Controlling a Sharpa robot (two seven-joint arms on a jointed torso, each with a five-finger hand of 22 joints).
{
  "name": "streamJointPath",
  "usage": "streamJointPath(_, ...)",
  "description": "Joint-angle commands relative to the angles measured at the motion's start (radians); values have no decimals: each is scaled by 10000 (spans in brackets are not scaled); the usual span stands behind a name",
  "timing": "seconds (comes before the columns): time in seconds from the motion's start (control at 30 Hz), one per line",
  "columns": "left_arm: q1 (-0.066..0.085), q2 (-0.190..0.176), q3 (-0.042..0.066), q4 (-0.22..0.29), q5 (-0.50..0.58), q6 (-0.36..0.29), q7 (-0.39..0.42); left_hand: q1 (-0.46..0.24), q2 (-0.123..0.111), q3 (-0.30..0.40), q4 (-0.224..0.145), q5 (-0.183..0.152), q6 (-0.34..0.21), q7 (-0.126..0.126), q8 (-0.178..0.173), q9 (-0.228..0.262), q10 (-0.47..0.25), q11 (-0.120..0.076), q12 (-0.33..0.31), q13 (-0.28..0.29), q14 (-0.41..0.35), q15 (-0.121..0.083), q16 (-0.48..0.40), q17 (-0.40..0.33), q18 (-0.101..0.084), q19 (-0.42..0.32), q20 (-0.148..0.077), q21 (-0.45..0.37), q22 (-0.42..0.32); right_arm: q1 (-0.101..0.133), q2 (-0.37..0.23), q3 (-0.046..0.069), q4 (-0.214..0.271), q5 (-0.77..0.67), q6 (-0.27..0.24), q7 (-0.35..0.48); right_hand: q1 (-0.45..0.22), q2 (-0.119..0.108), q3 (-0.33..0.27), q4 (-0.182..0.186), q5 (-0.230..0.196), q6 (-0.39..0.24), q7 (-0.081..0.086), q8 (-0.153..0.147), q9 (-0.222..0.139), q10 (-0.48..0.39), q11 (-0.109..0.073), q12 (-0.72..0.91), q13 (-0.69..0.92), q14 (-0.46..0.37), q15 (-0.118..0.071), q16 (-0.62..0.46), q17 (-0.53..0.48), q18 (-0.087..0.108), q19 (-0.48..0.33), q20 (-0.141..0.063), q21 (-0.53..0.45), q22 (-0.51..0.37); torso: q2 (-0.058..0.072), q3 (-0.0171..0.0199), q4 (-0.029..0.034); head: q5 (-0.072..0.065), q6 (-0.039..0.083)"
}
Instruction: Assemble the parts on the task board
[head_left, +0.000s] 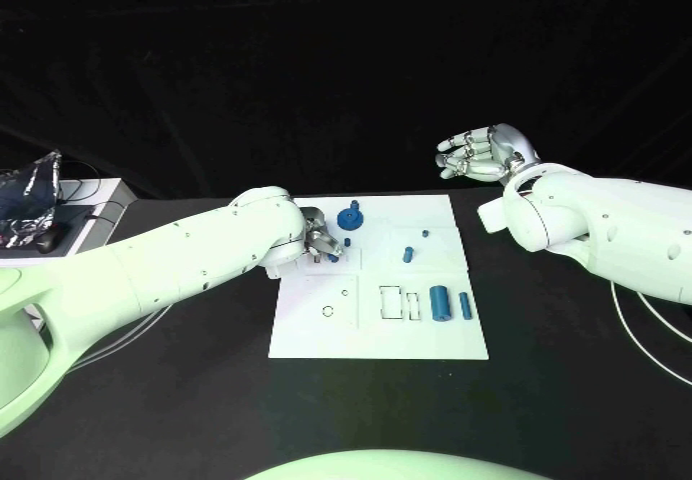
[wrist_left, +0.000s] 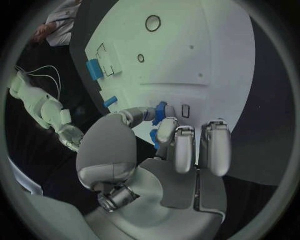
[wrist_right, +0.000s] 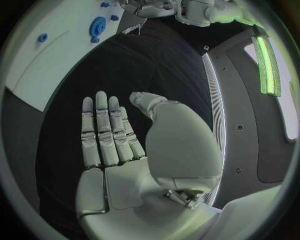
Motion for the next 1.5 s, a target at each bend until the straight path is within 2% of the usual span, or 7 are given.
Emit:
streamJointPath(0.03,-33,9,-17,14,-183,182,8,34,88,1591,-1654,51,653,-579,21,406,58,-32,11,-9,988,-60,-16,2464,-112,85,1,49,720,-14,8,2,2,-86,173,77,-69,3,-29,-39,63,-8,65,-59,-14,1,56,-35,-16,-71,20,-35,-16,142,-63,-12,-54,-11,-6,10,15,7,-25)
streamJointPath(0.3,-35,-29,-22,13,-396,368,-24,39,89,1589,-1657,51,654,-579,15,406,58,-33,8,-11,990,-62,-12,2470,-114,90,-1,51,727,-31,2,2,-3,-86,194,73,-69,3,-29,-39,63,-8,65,-59,-14,1,56,-35,-16,-71,20,-35,-16,142,-63,-12,-54,-11,-10,6,-4,26,-49)
streamJointPath(0.53,-35,-54,-24,22,-576,399,-48,47,87,1586,-1664,49,655,-580,9,405,63,-34,8,-4,991,-63,-11,2474,-112,85,-3,49,719,-38,-11,2,-3,-87,224,66,-75,6,-31,-38,63,-7,66,-61,-16,1,57,-35,-23,-76,23,-45,-18,143,-69,-8,-53,-30,-2,2,8,16,-72)
streamJointPath(0.93,-42,30,-25,5,-472,449,-41,52,80,1560,-1667,27,665,-580,-3,405,66,-34,-3,-16,991,-66,-11,2474,-115,93,-9,53,731,-42,-8,2,-2,-107,253,59,-84,10,-34,-35,63,-7,67,-63,-18,0,59,-35,-31,-82,26,-56,-19,143,-77,-4,-53,-51,-1,6,-6,27,-83)
streamJointPath(1.13,-76,91,-29,-30,-361,460,-24,-21,127,1259,-1519,-48,726,-604,-61,419,123,-45,-33,-36,995,-72,-6,2483,-118,100,-19,50,742,-45,-6,2,0,-119,267,52,-87,11,-35,-35,64,-8,68,-64,-19,-1,59,-36,-35,-87,28,-62,-20,143,-82,-2,-53,-61,8,5,-15,11,-104)
streamJointPath(1.33,-95,131,-32,-39,-294,468,-13,-101,128,478,-1251,-166,780,-681,-172,452,188,-97,-82,-64,1001,-108,5,2504,-125,118,-39,39,769,-47,-3,2,-6,-129,274,46,-87,11,-35,-35,64,-8,68,-64,-19,-1,59,-36,-35,-87,28,-62,-20,143,-82,-2,-53,-61,-9,14,1,-6,-136)
streamJointPath(1.5,-99,139,-32,-54,-275,453,-10,-106,101,331,-1207,-168,789,-693,-198,456,187,-106,-95,-73,1001,-115,5,2502,-125,120,-46,36,770,-49,-1,2,-9,-132,276,46,-89,12,-36,-38,65,-9,68,-66,-21,-3,60,-37,-42,-93,31,-71,-22,143,-88,2,-53,-79,-10,13,4,-9,-150)
